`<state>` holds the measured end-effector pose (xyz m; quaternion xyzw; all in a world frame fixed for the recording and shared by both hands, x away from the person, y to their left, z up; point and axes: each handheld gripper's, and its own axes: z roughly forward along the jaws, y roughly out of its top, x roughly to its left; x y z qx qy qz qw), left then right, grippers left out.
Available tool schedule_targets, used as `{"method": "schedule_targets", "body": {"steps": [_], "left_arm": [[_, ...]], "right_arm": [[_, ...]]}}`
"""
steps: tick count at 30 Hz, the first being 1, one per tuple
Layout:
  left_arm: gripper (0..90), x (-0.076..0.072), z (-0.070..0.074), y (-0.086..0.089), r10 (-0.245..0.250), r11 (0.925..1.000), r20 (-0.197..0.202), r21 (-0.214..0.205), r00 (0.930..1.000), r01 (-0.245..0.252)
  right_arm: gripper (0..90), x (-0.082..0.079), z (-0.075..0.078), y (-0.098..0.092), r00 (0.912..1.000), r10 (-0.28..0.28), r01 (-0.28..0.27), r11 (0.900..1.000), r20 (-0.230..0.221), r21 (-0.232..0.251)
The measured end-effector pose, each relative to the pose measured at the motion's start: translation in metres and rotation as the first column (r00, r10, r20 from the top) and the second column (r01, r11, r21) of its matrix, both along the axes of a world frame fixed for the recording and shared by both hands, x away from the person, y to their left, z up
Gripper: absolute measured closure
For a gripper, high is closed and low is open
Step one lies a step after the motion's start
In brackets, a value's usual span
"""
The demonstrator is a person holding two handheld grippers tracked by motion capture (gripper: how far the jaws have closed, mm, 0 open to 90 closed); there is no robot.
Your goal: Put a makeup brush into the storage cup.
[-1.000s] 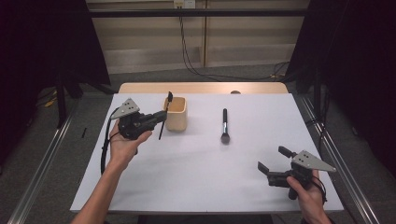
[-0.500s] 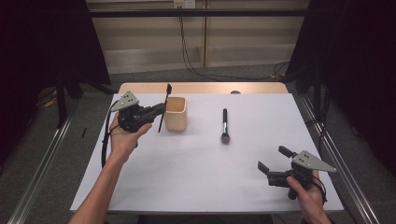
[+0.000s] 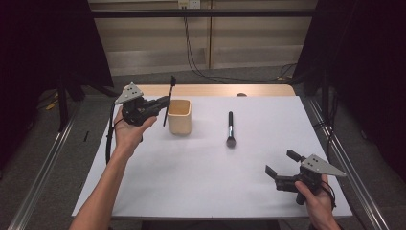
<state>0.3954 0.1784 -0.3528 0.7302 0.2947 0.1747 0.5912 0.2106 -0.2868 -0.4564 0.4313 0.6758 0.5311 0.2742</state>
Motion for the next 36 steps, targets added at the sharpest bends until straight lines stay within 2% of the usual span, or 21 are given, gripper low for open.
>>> {"method": "schedule_targets", "body": {"steps": [2, 5, 9, 13, 15, 20, 26, 36], "left_arm": [[85.8, 0.002, -0.002, -0.001, 0.004, 0.9999, 0.005, 0.014, 1.0000, -0.004], [85.8, 0.005, -0.004, -0.003, 0.003, 1.0000, 0.004, 0.000, 1.0000, -0.003], [85.8, 0.012, -0.001, -0.003, 0.004, 1.0000, -0.001, -0.001, 1.0000, -0.004], [85.8, 0.019, 0.001, -0.004, 0.016, 0.9999, 0.011, 0.003, 0.9998, -0.016], [85.8, 0.022, 0.003, -0.004, 0.024, 0.9996, 0.015, -0.016, 0.9996, -0.024], [85.8, 0.029, 0.007, -0.008, 0.034, 0.9992, 0.019, -0.021, 0.9992, -0.034], [85.7, 0.038, 0.001, -0.013, 0.033, 0.9993, 0.011, -0.018, 0.9994, -0.033], [85.7, 0.049, -0.003, -0.022, 0.032, 0.9992, 0.032, -0.026, 0.9990, -0.031]], "right_arm": [[0.0, 0.000, 0.000, 0.000, 1.0000, 0.002, -0.002, 1.0000, 0.001, -0.003], [0.0, -0.001, 0.000, -0.001, 1.0000, -0.001, 0.001, 1.0000, -0.003, -0.003], [0.0, -0.002, 0.000, -0.001, 1.0000, -0.009, 0.009, 1.0000, -0.001, -0.001], [0.0, -0.003, 0.000, -0.001, 1.0000, -0.008, 0.008, 1.0000, -0.002, -0.001], [0.0, -0.003, 0.000, -0.001, 1.0000, -0.007, 0.007, 1.0000, -0.003, -0.002], [0.0, -0.003, 0.000, -0.001, 0.9999, -0.008, 0.008, 1.0000, -0.006, 0.005], [0.0, -0.003, 0.000, 0.000, 0.9999, -0.009, 0.009, 0.9999, -0.008, 0.009], [0.0, -0.003, 0.000, 0.000, 0.9999, -0.008, 0.008, 0.9999, -0.013, 0.010]]}}
